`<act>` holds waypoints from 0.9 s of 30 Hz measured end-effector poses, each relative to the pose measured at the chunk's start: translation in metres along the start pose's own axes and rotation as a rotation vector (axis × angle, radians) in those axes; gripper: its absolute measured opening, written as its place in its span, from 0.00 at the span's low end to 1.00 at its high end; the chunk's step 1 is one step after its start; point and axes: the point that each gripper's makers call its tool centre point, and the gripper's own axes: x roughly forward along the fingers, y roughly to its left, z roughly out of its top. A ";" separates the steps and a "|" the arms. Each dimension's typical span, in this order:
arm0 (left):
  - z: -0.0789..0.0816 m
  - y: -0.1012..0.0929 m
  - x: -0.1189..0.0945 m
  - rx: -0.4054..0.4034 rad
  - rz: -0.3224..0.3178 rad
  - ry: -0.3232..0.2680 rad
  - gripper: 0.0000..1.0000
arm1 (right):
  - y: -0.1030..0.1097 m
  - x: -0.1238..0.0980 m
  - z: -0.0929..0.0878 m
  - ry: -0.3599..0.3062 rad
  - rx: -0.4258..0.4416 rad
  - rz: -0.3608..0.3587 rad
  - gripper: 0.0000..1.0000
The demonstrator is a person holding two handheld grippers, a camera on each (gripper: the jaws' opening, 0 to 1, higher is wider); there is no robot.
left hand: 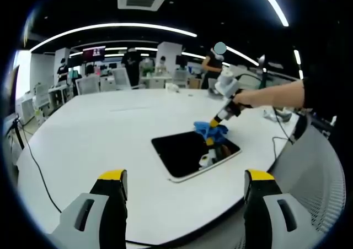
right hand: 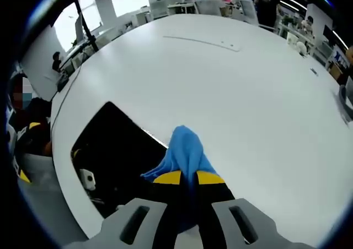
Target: Wipe the mirror surface with the cleaning cloth until all visible marks leave the cleaned area.
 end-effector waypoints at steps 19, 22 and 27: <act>0.000 0.004 0.000 -0.007 0.023 0.000 0.88 | -0.003 -0.004 0.024 -0.028 -0.014 -0.018 0.03; 0.000 0.005 -0.001 -0.007 0.028 -0.001 0.88 | 0.000 -0.007 0.028 -0.036 -0.020 -0.016 0.03; -0.001 0.005 -0.001 -0.012 0.034 -0.001 0.87 | 0.005 -0.016 0.031 -0.048 -0.030 -0.018 0.03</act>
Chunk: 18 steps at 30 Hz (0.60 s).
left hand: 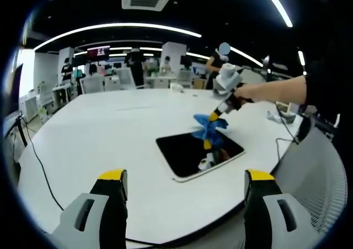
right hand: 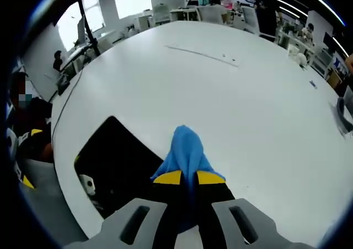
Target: Wipe the mirror surface with the cleaning cloth until all visible marks leave the cleaned area.
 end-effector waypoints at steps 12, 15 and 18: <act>0.000 -0.002 -0.001 0.002 -0.010 -0.006 0.86 | 0.006 -0.020 -0.004 -0.033 0.006 -0.012 0.03; 0.001 -0.002 -0.001 0.003 -0.007 -0.011 0.86 | 0.002 -0.026 -0.005 -0.038 0.012 -0.024 0.03; 0.001 -0.002 -0.001 0.003 -0.006 -0.014 0.86 | -0.002 -0.034 -0.007 -0.041 0.018 -0.033 0.03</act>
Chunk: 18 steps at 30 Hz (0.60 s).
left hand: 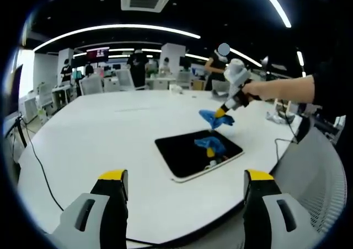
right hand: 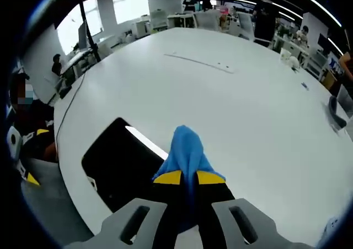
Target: Wipe the mirror surface with the cleaning cloth until all visible marks leave the cleaned area.
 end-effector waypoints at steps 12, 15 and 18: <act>0.000 -0.001 -0.001 0.003 -0.003 0.001 0.86 | -0.023 -0.028 -0.025 -0.015 0.093 -0.022 0.03; -0.001 -0.001 -0.001 0.001 0.000 0.000 0.86 | -0.027 -0.033 -0.032 -0.014 0.116 -0.028 0.03; 0.000 -0.001 -0.001 0.000 0.000 -0.001 0.86 | -0.031 -0.037 -0.041 -0.008 0.107 -0.060 0.03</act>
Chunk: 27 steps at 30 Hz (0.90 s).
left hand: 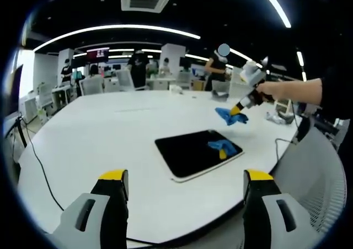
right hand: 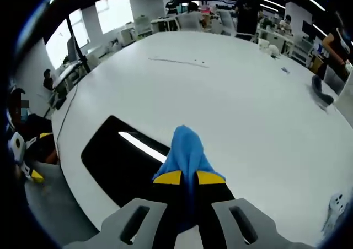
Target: Wipe the mirror surface with the cleaning cloth until all visible marks leave the cleaned area.
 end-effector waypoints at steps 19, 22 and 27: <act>-0.001 -0.001 0.000 0.004 -0.001 0.005 0.86 | -0.002 0.010 -0.069 0.140 0.017 -0.011 0.03; -0.001 -0.001 0.000 0.004 -0.003 0.006 0.86 | 0.000 0.012 -0.076 0.152 0.024 -0.006 0.03; -0.002 -0.001 0.000 0.003 -0.007 0.011 0.86 | 0.001 0.015 -0.088 0.166 0.041 0.010 0.05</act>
